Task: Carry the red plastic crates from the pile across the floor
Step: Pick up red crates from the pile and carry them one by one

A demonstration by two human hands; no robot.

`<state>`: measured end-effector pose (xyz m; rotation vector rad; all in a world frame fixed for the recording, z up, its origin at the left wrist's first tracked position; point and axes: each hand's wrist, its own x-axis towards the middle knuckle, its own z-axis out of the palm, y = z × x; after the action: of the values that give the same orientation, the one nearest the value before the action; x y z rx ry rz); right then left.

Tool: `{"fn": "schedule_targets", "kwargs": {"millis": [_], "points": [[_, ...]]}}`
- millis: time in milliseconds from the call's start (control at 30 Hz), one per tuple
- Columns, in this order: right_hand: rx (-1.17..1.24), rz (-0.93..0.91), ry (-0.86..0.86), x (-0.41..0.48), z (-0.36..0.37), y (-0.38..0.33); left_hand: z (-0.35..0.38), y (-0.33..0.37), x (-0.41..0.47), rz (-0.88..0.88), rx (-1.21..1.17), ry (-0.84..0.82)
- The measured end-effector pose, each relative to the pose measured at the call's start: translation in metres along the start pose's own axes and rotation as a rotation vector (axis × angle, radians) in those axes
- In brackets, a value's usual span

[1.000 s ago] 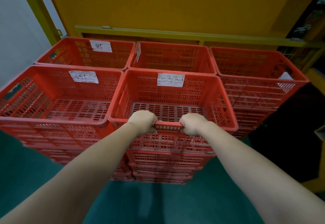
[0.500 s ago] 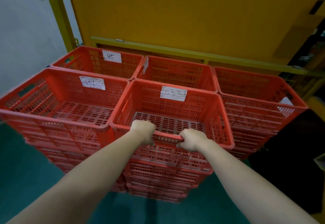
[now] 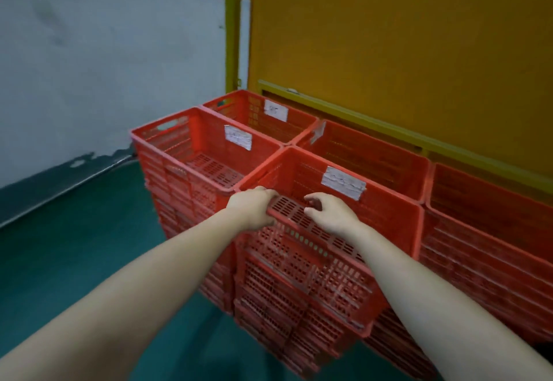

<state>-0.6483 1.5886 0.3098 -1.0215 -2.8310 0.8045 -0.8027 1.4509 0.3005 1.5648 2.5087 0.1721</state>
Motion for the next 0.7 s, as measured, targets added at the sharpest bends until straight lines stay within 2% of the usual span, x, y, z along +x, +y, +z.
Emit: {"fn": "schedule_targets", "kwargs": {"millis": [200,400,700], "points": [[-0.033,-0.277,-0.062,0.006,0.026,-0.069,-0.016,-0.034,-0.088,-0.313,-0.121,0.178],[-0.064,-0.624,-0.207,-0.018,0.092,-0.19,-0.031,-0.081,-0.223,-0.685,-0.191,0.265],[-0.153,-1.026,-0.479,-0.155,0.227,-0.401,-0.027,-0.15,-0.489,-1.189,-0.223,0.346]]}}
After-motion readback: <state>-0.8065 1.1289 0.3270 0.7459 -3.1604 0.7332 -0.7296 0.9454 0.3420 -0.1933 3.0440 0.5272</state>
